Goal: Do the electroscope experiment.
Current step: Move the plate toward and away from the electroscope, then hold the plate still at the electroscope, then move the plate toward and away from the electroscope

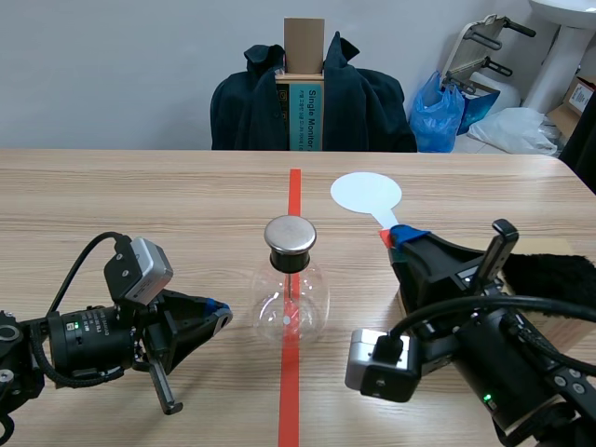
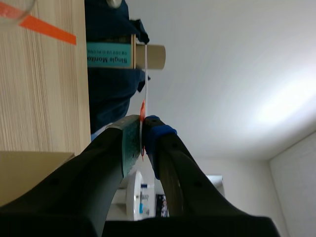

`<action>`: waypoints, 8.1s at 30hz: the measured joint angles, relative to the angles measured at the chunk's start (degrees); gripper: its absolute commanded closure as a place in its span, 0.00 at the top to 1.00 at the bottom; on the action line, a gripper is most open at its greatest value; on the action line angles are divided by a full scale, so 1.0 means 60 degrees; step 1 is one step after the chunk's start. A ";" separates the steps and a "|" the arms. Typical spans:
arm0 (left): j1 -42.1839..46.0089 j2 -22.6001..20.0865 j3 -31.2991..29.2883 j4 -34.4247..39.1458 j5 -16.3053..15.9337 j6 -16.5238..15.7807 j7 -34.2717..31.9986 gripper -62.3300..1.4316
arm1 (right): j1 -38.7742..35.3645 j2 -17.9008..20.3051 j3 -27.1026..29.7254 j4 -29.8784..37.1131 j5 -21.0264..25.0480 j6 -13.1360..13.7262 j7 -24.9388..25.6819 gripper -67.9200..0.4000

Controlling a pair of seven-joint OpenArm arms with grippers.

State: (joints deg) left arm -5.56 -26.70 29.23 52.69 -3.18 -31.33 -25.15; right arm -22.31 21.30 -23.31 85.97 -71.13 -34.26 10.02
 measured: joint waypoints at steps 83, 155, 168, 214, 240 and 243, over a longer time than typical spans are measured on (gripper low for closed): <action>0.0000 0.0000 0.0000 0.0000 0.0033 0.0036 0.0000 0.06 | 0.0000 0.0000 0.0000 0.0000 -0.0004 0.0011 0.3242 0.02; 0.0000 0.0000 0.0000 0.0000 0.0040 0.0036 0.0000 0.06 | -0.0047 0.0076 0.0000 0.0000 -0.0004 0.0036 0.3297 0.02; 0.0000 0.0000 0.0000 0.0000 0.0040 0.0036 0.0000 0.07 | -0.0047 0.0076 0.0000 0.0000 -0.0004 0.0036 0.2998 0.02; 0.0000 0.0000 0.0000 0.0000 0.0040 0.0036 0.0000 0.06 | -0.0047 0.0073 0.0000 0.0000 0.0000 -0.0004 0.2346 0.02; 0.0000 0.0000 0.0000 0.0000 0.0040 0.0036 0.0000 0.06 | -0.0047 0.0073 0.0000 0.0000 -0.0004 -0.0004 0.3541 0.02; 0.0000 0.0000 0.0000 0.0000 0.0040 0.0036 0.0000 0.07 | -0.0047 0.0073 0.0000 0.0000 -0.0004 -0.0004 0.3526 0.02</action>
State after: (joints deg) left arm -5.56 -26.70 29.23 52.69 -2.94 -31.11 -25.15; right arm -22.59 21.74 -23.31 85.97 -71.16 -34.28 31.18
